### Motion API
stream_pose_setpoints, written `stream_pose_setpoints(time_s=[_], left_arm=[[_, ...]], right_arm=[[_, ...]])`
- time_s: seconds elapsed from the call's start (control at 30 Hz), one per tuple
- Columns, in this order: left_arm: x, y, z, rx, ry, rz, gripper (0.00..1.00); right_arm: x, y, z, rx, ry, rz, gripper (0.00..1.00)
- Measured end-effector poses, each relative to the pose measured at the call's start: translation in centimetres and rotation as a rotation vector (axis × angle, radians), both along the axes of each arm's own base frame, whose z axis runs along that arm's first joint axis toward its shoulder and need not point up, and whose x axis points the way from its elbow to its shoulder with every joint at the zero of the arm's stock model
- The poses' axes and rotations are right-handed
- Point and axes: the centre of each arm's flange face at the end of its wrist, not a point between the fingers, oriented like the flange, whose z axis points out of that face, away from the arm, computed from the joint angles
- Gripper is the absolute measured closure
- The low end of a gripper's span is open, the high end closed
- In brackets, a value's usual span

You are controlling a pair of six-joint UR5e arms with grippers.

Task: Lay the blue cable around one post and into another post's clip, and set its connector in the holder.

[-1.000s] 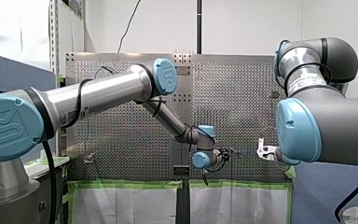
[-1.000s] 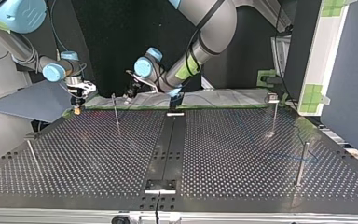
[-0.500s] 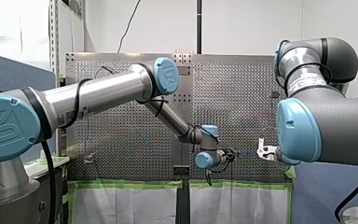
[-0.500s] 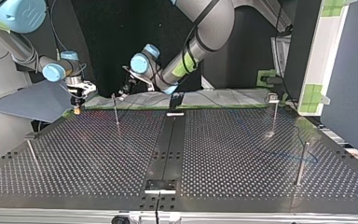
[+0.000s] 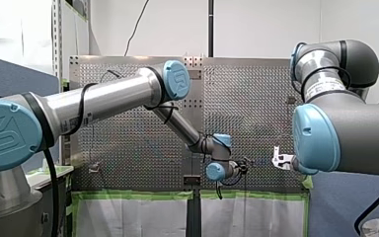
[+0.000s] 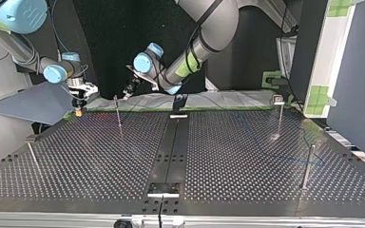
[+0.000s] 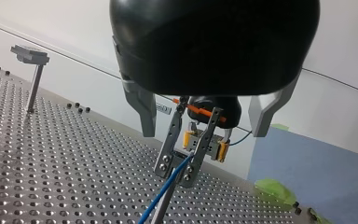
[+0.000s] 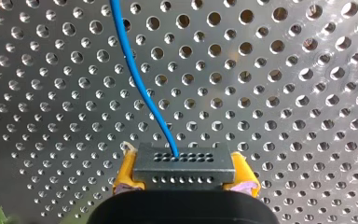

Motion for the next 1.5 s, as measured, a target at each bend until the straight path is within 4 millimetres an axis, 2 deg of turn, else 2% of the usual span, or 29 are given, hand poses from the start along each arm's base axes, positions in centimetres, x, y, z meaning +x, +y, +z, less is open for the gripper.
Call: stream_pose_setpoints(time_s=[0.83, 1.33, 1.5], left_arm=[[0.1, -0.4, 0.8, 0.005, -0.022, 0.01, 0.02], [-3.4, -0.2, 6.9, 0.028, -0.125, 0.101, 0.02], [-6.5, -0.9, 9.0, 0.035, -0.149, 0.107, 0.02]], right_arm=[[0.0, -0.1, 0.1, -0.002, -0.003, 0.0, 1.0], [-0.2, -0.2, 0.1, 0.002, -0.001, -0.001, 1.0], [-0.2, -0.2, 0.1, 0.003, -0.002, -0.002, 1.0]])
